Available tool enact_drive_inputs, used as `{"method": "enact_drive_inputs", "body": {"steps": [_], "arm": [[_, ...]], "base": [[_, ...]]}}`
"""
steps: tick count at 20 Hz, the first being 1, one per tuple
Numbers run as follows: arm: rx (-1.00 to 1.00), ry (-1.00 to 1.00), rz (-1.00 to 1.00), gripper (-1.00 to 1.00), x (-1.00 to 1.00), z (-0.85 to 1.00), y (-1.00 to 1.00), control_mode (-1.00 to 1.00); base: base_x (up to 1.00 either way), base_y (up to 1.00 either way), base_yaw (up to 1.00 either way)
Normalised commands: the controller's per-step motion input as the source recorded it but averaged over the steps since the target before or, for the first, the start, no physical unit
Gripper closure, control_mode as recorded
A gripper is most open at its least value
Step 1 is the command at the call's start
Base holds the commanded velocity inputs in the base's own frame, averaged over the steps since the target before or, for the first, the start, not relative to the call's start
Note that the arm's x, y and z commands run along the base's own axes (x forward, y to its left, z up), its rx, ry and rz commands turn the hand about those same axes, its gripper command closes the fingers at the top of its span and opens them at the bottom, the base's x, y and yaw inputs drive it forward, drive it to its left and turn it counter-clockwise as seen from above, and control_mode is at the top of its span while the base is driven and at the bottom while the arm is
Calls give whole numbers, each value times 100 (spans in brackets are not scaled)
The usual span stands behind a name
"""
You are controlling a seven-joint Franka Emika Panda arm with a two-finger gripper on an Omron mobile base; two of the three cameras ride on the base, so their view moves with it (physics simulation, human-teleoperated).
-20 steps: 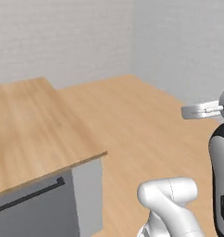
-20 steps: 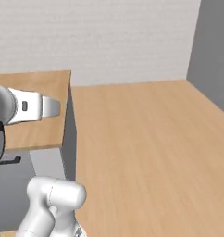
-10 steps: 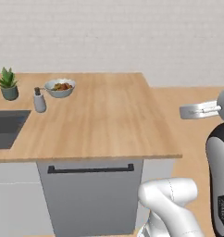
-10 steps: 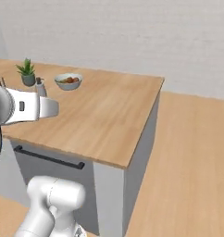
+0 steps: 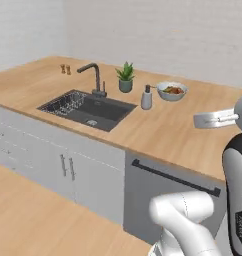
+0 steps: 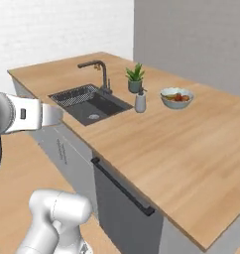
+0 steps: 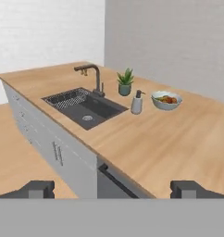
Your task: Gather all objects into one cabinet and sort the glasses and bowls to opposite sides.
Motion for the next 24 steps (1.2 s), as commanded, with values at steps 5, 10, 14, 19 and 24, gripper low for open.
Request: {"method": "enact_drive_inputs", "body": {"steps": [5,10,14,19,24], "arm": [[0,0,0,-100,0,0,0,100],[0,0,0,-100,0,0,0,100],[0,0,0,-100,0,0,0,100],[0,0,0,-100,0,0,0,100],[0,0,0,-100,0,0,0,100]], "base": [[41,34,85],[40,38,84],[41,44,82],[34,74,50],[17,46,9]]}}
